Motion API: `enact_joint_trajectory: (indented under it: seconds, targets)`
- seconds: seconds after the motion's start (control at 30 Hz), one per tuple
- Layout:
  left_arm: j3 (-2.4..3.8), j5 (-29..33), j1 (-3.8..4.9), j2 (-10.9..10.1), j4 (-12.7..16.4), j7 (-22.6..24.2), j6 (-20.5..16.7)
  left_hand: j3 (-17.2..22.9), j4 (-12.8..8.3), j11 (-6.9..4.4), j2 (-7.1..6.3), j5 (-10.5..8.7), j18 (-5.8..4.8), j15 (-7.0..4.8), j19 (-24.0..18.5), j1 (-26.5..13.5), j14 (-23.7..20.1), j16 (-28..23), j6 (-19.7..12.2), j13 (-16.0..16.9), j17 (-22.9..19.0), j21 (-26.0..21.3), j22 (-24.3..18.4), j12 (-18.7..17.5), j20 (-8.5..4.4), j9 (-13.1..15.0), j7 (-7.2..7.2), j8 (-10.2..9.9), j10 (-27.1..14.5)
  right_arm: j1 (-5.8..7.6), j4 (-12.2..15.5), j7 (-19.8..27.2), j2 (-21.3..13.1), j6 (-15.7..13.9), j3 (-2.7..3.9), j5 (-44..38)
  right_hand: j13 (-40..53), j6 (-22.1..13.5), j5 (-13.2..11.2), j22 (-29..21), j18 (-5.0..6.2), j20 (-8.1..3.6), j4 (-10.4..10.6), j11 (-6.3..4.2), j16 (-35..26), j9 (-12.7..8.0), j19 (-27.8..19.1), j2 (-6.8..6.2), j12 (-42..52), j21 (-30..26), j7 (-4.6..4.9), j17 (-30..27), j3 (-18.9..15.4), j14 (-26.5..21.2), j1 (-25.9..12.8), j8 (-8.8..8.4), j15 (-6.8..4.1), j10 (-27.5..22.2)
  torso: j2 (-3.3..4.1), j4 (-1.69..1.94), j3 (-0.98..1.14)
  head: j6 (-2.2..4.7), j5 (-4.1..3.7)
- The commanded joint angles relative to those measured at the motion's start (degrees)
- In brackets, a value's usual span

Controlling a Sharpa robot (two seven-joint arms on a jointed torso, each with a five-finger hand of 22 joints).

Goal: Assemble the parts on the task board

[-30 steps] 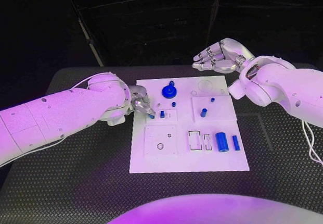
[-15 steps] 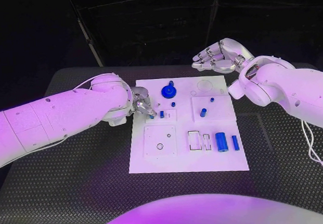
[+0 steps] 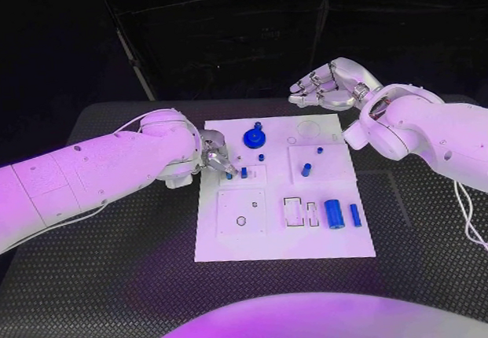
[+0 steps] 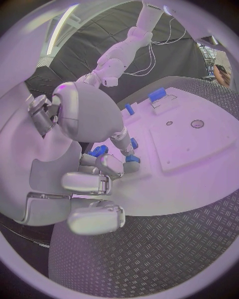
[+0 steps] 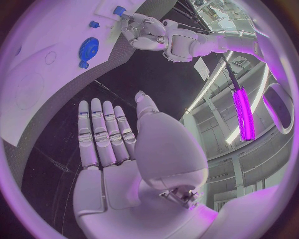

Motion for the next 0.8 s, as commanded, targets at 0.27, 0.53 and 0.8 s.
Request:
enact_joint_trajectory:
  seconds: [0.27, 0.53, 0.8]
  targets:
    - [-0.54, 0.04, -0.74, -0.90, -0.36, -0.56, 1.10, -6.09, 2.79, -0.45, -2.41, -0.50, 0.30, -0.45, 0.22, -8.71, 6.05, 0.18, 0.65, 0.16, 15.10, 0.13, 4.05, 0.62, -0.61, -0.30, -0.56, 0.62, -0.11, 0.09, 0.11, 0.53, 0.01, 0.36, 0.03, 0.20, -0.09, 0.48, 0.28, -0.08, 0.28, -0.06, -0.03, 0.11, -0.26, 0.04, 0.32, 0.23, 0.29, -0.19, 0.44, -0.05, -0.14, 0.09, -0.10, -0.32, -0.08, -0.04, -0.02, 0.00, -0.09, 0.00, -0.23]
    - [-0.45, 0.11, -0.79, -2.34, 0.76, -0.26, -2.49, -15.65, 7.69, -0.59, -2.36, -0.32, 0.31, -0.65, 0.34, -10.74, 6.05, 0.18, 0.58, 0.37, 15.10, 0.02, 4.16, 0.88, -0.80, -0.87, -0.75, 0.56, -0.29, 0.00, 0.13, 0.57, -0.05, 0.34, 0.03, 0.20, -0.09, 0.48, 0.28, -0.08, 0.28, -0.06, -0.03, 0.11, -0.26, 0.04, 0.32, 0.23, 0.29, -0.19, 0.44, -0.05, -0.14, 0.09, -0.10, -0.32, -0.08, -0.04, -0.03, 0.03, -0.05, 0.00, -0.30]
    - [-0.25, 2.76, -0.78, -3.16, 1.30, 0.21, -7.89, -22.18, 11.20, -0.39, -1.35, -0.24, 0.38, -0.54, 0.30, -9.09, 6.05, 0.18, -0.54, -0.43, 15.10, -0.36, 4.06, 0.38, -0.83, -1.37, -0.45, 0.27, -1.00, -0.05, 0.00, 0.60, 0.15, 0.36, 0.03, 0.20, -0.09, 0.48, 0.28, -0.08, 0.28, -0.06, -0.03, 0.11, -0.26, 0.04, 0.32, 0.23, 0.29, -0.19, 0.44, -0.05, -0.14, 0.09, -0.10, -0.32, -0.08, -0.04, -0.01, 0.05, -0.05, 0.00, -0.30]
